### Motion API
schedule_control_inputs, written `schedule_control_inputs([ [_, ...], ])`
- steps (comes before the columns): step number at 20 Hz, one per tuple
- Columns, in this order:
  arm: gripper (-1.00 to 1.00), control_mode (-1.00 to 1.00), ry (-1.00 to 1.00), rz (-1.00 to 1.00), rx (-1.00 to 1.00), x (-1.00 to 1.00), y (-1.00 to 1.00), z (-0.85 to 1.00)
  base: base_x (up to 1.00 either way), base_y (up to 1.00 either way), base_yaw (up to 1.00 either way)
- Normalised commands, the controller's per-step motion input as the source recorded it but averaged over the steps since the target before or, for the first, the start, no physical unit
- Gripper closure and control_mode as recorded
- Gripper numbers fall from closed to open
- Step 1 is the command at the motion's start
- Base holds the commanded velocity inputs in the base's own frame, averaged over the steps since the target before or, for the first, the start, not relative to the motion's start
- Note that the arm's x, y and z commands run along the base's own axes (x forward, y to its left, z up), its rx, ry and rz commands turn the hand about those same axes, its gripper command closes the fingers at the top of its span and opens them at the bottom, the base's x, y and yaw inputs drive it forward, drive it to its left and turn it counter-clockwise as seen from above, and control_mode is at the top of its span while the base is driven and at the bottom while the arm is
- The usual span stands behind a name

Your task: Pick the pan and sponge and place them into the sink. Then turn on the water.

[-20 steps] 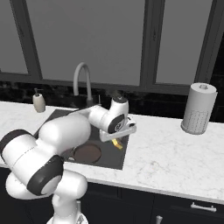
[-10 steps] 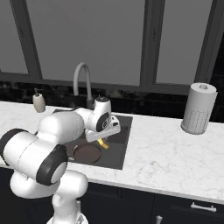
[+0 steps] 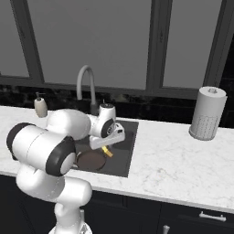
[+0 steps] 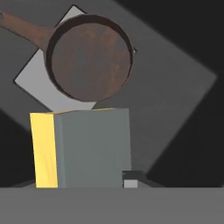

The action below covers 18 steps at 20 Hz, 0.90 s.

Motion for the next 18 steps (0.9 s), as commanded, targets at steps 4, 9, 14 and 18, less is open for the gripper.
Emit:
schedule_control_inputs([
  [4, 1.0, -1.0, -0.01, 0.0, 0.0, 0.17, 0.27, -0.47, 0.0, 0.0, 0.0],
  [9, 1.0, -1.0, 0.0, 0.0, 0.0, 0.25, 0.09, -0.39, 0.0, 0.0, 0.0],
  [14, 1.0, -1.0, -0.04, 0.0, 0.0, 0.2, 0.01, -0.34, 0.0, 0.0, 0.0],
  [18, 1.0, -1.0, -0.02, 0.0, 0.0, 0.1, 0.08, -0.35, 0.0, 0.0, 0.0],
])
